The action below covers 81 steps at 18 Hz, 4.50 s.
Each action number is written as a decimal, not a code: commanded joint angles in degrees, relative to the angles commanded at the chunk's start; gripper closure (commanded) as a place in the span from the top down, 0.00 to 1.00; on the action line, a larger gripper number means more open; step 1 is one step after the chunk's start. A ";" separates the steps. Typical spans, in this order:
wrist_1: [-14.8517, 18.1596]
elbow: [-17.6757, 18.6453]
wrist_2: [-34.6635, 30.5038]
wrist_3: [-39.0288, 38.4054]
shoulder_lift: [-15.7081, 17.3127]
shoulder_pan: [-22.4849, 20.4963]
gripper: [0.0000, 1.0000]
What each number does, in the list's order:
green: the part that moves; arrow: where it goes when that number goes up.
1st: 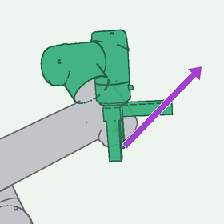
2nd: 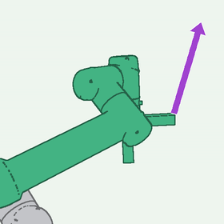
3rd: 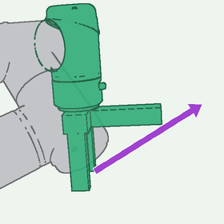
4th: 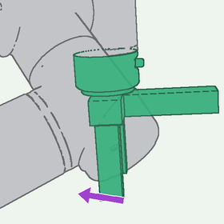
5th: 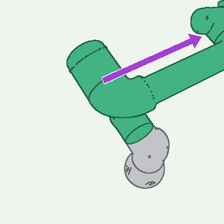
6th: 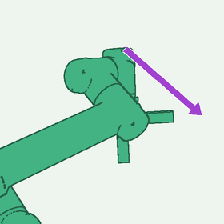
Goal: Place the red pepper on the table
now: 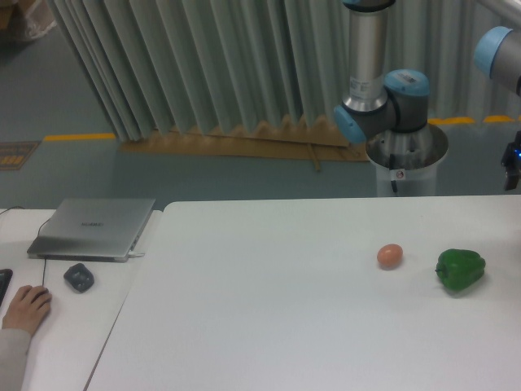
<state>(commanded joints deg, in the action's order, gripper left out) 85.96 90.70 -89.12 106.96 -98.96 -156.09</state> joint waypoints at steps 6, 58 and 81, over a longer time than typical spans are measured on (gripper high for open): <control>-4.90 -0.44 -0.61 -0.61 -0.35 0.00 1.00; -17.59 2.73 -7.39 37.42 -9.76 -13.17 1.00; -17.84 0.53 -7.73 31.29 -14.41 -13.18 1.00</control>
<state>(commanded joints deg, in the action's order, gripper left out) 68.12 91.23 -96.85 138.25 -113.38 -169.28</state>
